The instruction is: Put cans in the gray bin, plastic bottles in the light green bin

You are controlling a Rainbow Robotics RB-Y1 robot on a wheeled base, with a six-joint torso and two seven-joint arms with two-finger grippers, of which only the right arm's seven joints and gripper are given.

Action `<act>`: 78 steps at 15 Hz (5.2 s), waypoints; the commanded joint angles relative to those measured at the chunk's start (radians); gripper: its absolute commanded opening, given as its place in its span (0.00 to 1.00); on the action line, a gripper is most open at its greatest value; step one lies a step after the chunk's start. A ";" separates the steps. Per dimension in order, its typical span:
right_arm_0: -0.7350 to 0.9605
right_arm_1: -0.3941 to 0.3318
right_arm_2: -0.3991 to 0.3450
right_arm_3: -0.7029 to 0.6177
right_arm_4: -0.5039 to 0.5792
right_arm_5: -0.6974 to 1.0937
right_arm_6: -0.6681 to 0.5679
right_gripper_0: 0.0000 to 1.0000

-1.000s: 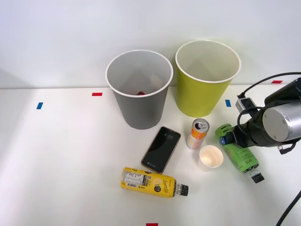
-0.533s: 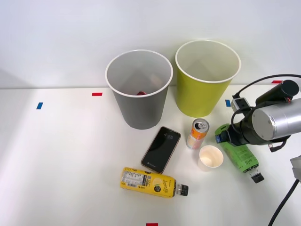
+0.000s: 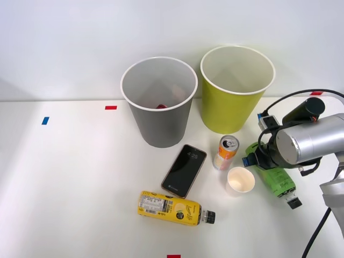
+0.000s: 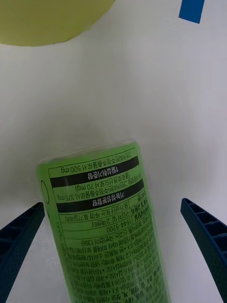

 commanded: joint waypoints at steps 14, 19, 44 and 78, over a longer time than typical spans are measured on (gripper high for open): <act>-0.014 -0.015 -0.150 -0.190 -0.151 0.272 0.026 0.00; -0.006 -0.044 -0.294 -0.348 -0.351 0.335 0.253 0.00; -0.207 0.126 -0.420 -0.243 -0.659 -0.535 0.348 0.00; 1.005 0.069 -0.247 -0.829 -0.667 -1.170 0.342 1.00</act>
